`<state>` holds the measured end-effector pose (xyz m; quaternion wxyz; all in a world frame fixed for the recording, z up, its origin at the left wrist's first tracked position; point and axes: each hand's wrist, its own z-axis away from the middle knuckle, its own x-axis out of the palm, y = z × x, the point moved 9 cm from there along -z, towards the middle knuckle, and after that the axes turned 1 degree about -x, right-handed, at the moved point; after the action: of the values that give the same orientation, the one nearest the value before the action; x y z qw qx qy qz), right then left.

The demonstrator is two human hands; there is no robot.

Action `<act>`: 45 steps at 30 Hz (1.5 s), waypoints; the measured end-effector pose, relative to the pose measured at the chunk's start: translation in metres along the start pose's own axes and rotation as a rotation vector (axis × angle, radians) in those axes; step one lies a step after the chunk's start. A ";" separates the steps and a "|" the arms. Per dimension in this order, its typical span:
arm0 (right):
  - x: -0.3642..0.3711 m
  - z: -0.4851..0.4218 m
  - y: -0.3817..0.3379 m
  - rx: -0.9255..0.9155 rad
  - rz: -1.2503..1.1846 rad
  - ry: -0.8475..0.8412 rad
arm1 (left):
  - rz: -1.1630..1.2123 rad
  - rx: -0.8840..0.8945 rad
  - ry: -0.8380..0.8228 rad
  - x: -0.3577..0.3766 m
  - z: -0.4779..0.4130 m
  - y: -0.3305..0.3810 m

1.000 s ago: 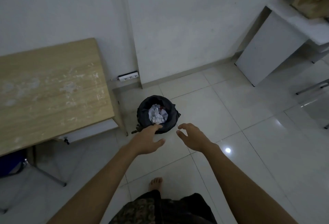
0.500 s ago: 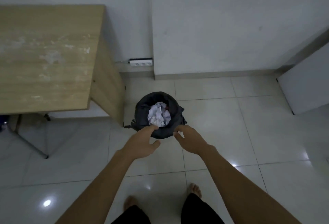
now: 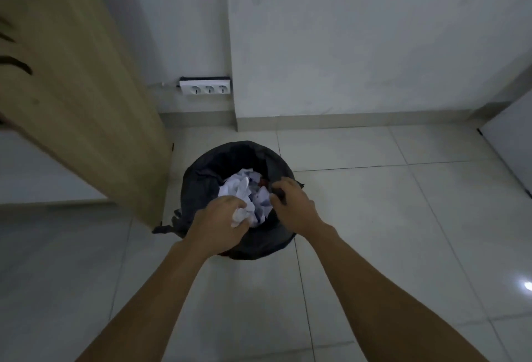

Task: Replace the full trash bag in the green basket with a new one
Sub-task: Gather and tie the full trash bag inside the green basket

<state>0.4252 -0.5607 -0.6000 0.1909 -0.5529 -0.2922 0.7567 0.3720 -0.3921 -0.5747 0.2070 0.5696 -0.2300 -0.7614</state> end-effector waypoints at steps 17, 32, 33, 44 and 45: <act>0.018 -0.104 0.081 0.021 -0.444 0.581 | -0.324 0.037 0.261 0.046 -0.079 -0.097; 0.094 -0.095 0.167 0.611 -0.855 -0.132 | -0.179 0.516 -0.056 0.115 -0.062 0.011; 0.088 -0.102 0.163 0.559 -0.896 -0.082 | -0.137 0.501 -0.063 0.113 -0.063 0.009; 0.010 -0.123 0.095 0.148 -0.999 0.199 | -0.080 0.515 -0.106 0.131 -0.067 0.009; 0.006 -0.123 0.089 0.112 -0.953 0.219 | -0.073 0.488 -0.116 0.133 -0.069 0.007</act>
<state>0.5433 -0.5956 -0.6895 0.5748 -0.4229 -0.4498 0.5371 0.4036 -0.4827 -0.6900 0.0222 0.5660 -0.3979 -0.7217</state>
